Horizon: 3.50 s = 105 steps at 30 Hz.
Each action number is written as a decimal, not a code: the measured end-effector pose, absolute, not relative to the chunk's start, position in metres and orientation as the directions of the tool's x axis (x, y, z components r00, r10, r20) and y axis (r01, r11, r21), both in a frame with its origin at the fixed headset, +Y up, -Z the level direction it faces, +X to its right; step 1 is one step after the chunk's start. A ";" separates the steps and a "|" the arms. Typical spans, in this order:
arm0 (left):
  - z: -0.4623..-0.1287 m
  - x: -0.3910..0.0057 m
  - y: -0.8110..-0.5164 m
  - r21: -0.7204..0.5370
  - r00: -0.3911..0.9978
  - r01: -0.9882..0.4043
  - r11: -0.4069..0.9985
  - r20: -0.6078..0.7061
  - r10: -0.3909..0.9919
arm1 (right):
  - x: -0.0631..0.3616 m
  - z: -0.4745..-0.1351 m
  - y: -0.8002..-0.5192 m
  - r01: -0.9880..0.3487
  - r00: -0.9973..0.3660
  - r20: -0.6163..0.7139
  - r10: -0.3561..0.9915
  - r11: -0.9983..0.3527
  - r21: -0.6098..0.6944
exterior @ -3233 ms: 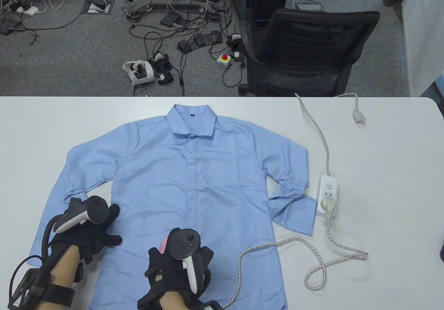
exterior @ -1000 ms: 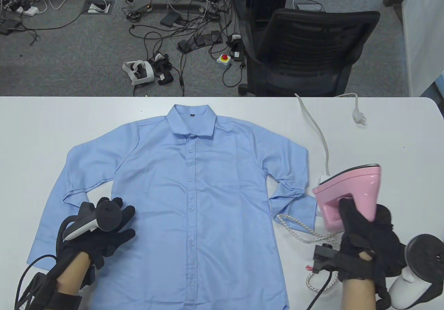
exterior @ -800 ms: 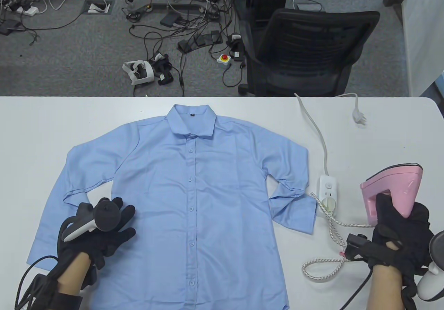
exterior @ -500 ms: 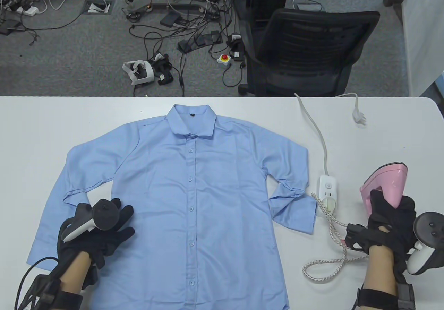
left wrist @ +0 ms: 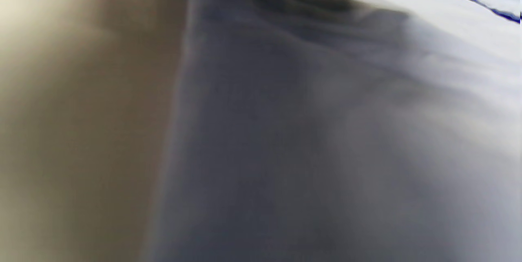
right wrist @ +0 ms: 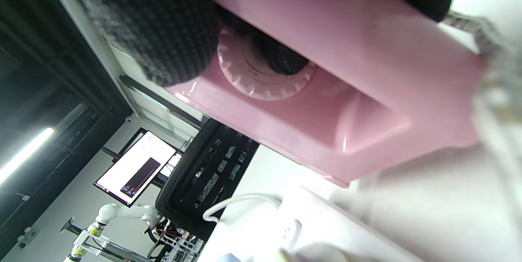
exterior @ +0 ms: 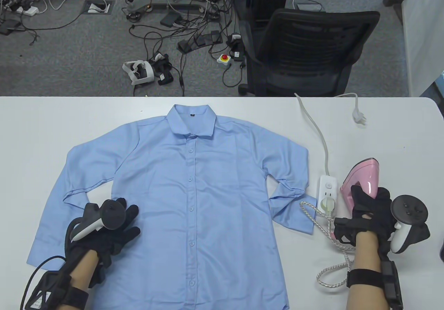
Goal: Iron long-sleeve shirt with electric iron on table
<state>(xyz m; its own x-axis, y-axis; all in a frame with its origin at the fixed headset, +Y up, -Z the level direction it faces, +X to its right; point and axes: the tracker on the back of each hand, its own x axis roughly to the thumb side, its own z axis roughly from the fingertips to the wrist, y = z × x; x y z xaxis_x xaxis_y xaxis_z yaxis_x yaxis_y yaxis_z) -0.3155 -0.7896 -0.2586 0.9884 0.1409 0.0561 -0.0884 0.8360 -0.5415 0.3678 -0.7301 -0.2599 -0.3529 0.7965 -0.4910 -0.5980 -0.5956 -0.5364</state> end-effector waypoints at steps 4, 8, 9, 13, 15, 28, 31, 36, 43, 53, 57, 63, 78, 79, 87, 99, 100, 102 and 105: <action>-0.254 -0.313 -0.789 -0.542 0.986 -0.097 0.835 0.059 0.153 | 0.368 -0.258 -0.741 -0.638 -0.331 -0.522 0.786 -0.593 -0.490; -0.253 -0.312 -0.790 -0.538 0.984 -0.110 0.835 0.060 0.168 | 0.368 -0.250 -0.742 -0.600 -0.346 -0.590 0.729 -0.656 -0.458; -0.253 -0.312 -0.791 -0.542 0.983 -0.111 0.833 0.061 0.171 | 0.367 -0.249 -0.744 -0.597 -0.348 -0.612 0.710 -0.671 -0.440; -0.252 -0.308 -0.792 -0.540 0.982 -0.111 0.834 0.069 0.176 | 0.363 -0.246 -0.744 -0.571 -0.354 -0.630 0.691 -0.694 -0.440; -0.250 -0.307 -0.792 -0.543 0.981 -0.108 0.833 0.078 0.178 | 0.363 -0.247 -0.743 -0.583 -0.349 -0.649 0.676 -0.699 -0.415; -0.245 -0.314 -0.767 -0.303 0.998 -0.029 0.953 0.045 0.044 | 0.339 -0.231 -0.647 -0.645 -0.461 -0.309 0.832 -0.553 -0.527; -0.242 -0.313 -0.765 -0.316 0.993 -0.092 0.944 0.040 0.110 | 0.298 -0.229 -0.598 -0.645 -0.590 -0.130 0.797 -0.562 -0.518; -0.243 -0.309 -0.766 -0.333 0.994 -0.068 0.940 0.061 0.093 | 0.204 -0.253 -0.572 -0.553 -0.812 -0.048 0.582 -0.792 -0.259; -0.243 -0.317 -0.774 -0.352 0.993 -0.085 0.932 0.041 0.106 | 0.112 -0.336 -0.667 -0.285 -0.956 -0.161 0.246 -0.908 0.307; -0.252 -0.310 -0.789 -0.547 0.988 -0.100 0.831 0.042 0.147 | 0.131 -0.395 -0.783 -0.483 -0.855 -0.411 0.317 -0.775 0.407; -0.251 -0.322 -0.774 -0.368 0.980 -0.183 0.912 0.007 0.200 | 0.104 -0.387 -0.783 -0.360 -0.918 -0.329 0.221 -0.812 0.459; -0.252 -0.317 -0.779 -0.454 0.989 -0.109 0.884 0.035 0.140 | 0.030 -0.343 -0.781 -0.300 -0.951 -0.226 0.212 -0.813 0.500; -0.242 -0.318 -0.762 -0.371 0.978 -0.141 0.918 0.092 0.188 | -0.008 -0.232 -0.772 0.148 -0.989 0.094 -0.116 -0.854 0.500; -0.242 -0.319 -0.760 -0.359 0.977 -0.144 0.922 0.099 0.191 | 0.002 -0.224 -0.769 0.183 -0.983 0.113 -0.146 -0.836 0.517; -0.241 -0.318 -0.747 -0.178 0.971 -0.194 0.965 0.109 0.215 | 0.077 -0.172 -0.747 0.198 -0.955 0.046 -0.292 -0.517 0.832; -0.243 -0.333 -0.752 -0.220 0.974 -0.210 0.953 0.035 0.223 | -0.020 -0.244 -0.661 -0.143 -0.989 -0.056 0.134 -0.961 0.238; -0.243 -0.335 -0.752 -0.225 0.975 -0.208 0.952 0.029 0.220 | -0.034 -0.252 -0.668 -0.165 -0.986 -0.039 0.161 -0.961 0.222; -0.244 -0.337 -0.753 -0.245 0.978 -0.197 0.949 0.019 0.208 | -0.065 -0.272 -0.691 -0.192 -0.981 -0.034 0.190 -0.949 0.248; -0.246 -0.346 -0.754 -0.297 0.977 -0.201 0.933 0.009 0.213 | -0.100 -0.295 -0.732 -0.177 -0.983 -0.022 0.180 -0.929 0.324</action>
<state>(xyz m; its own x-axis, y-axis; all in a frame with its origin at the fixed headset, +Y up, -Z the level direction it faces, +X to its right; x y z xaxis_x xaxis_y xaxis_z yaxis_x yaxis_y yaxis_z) -0.3455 -0.7536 -0.2461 0.9770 0.2130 0.0088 -0.2009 0.9335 -0.2971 -0.0995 -0.7316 -0.2955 -0.9834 0.1800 -0.0217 -0.1773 -0.9293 0.3240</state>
